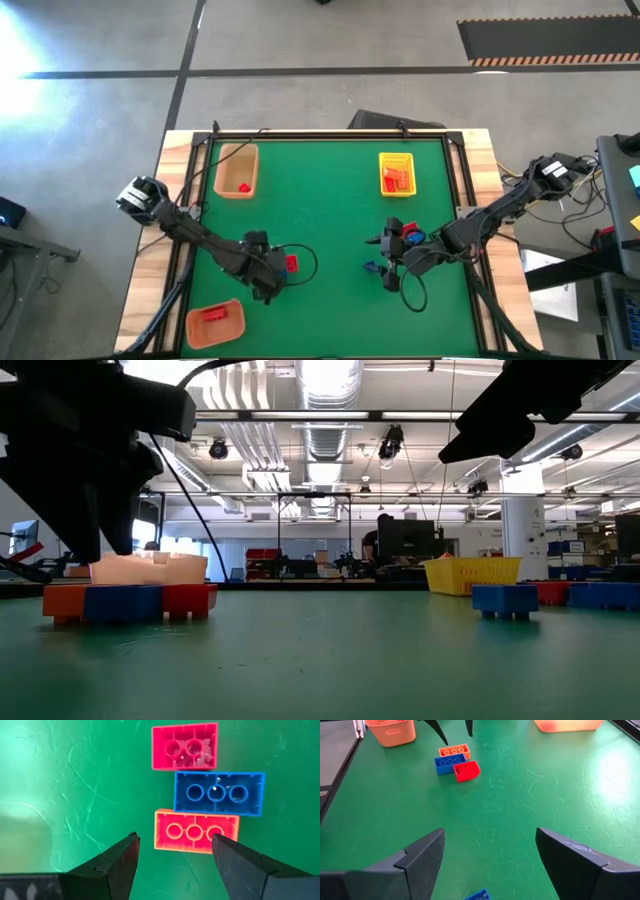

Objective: Sort & place blocks by color
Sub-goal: Put the orange game piece into the yellow bin

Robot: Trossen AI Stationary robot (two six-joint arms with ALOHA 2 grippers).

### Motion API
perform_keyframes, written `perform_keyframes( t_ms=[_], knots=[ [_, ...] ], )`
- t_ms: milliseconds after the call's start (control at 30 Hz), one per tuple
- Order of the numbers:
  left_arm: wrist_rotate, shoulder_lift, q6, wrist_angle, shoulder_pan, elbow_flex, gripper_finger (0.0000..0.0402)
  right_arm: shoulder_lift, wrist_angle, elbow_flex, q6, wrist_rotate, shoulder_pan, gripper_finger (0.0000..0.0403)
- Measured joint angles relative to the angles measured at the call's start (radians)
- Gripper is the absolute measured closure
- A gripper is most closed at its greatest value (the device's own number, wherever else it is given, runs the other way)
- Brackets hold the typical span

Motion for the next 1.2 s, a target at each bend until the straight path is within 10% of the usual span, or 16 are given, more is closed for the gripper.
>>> perform_keyframes(
  t_ms=[1200],
  knots=[
    [0.133,0.004,-0.041,0.023,0.030,-0.006,0.0010,0.000,0.001,0.000,-0.004,0.000,0.000,0.0101]
  ],
)
